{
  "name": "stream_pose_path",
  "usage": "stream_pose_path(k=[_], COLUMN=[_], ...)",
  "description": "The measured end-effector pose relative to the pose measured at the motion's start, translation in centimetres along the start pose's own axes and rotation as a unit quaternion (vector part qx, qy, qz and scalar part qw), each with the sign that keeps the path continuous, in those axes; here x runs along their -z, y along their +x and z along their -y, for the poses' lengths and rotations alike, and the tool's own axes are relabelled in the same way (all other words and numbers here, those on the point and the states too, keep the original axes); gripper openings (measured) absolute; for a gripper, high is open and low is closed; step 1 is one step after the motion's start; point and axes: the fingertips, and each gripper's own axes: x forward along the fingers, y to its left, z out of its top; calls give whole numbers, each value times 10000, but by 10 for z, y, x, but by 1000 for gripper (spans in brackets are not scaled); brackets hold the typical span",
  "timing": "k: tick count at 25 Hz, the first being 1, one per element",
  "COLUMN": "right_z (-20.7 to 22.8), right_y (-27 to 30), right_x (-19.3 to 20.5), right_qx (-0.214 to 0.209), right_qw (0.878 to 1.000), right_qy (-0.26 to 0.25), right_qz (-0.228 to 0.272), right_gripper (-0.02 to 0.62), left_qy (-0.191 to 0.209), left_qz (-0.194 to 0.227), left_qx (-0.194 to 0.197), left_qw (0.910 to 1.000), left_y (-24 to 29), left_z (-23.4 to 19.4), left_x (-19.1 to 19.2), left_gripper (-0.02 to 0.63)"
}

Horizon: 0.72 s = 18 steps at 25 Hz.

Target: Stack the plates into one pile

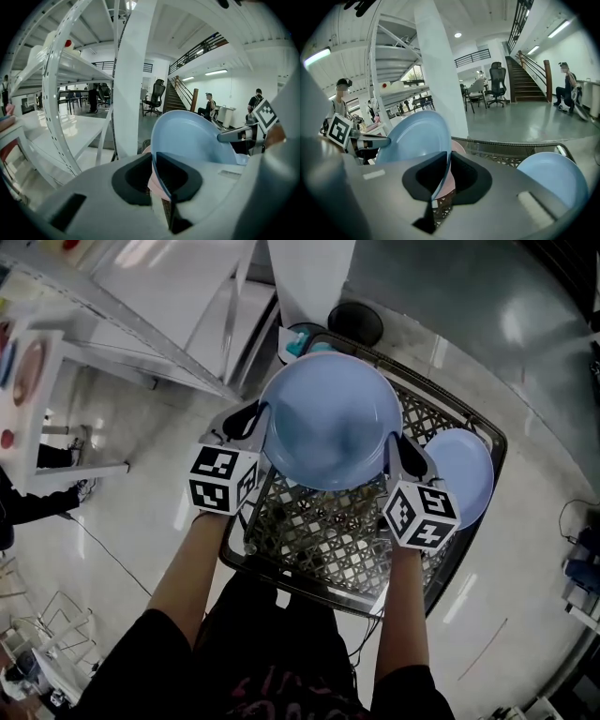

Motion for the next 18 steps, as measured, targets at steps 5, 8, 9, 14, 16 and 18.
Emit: stream_pose_path(k=[5,8,9,14,16,18], right_z=[5,8,8,13,13,14], right_y=[26,36,38,53,58,61], right_x=[1,4,6,13,15,17], right_qx=[-3,20,23,21,18,25], right_qw=[9999,9998,9998,9997,9996,9995], right_qy=[4,30,36,34,45,39], right_qz=[-123,-181,-203,-258,-286,-302], right_gripper=[41,41,41,41,41,43], left_qy=[-6,-8,-9,-34,-46,-55], left_qz=[-84,-134,-149,-183,-218,-236], left_qx=[14,34,38,35,40,47], left_qw=[10000,9999,9999,9998,9997,9997], left_y=[22,31,33,47,51,54], left_z=[-15,-19,-20,-26,-29,-32], left_x=[3,6,8,16,19,20], left_gripper=[29,31,31,31,31,31])
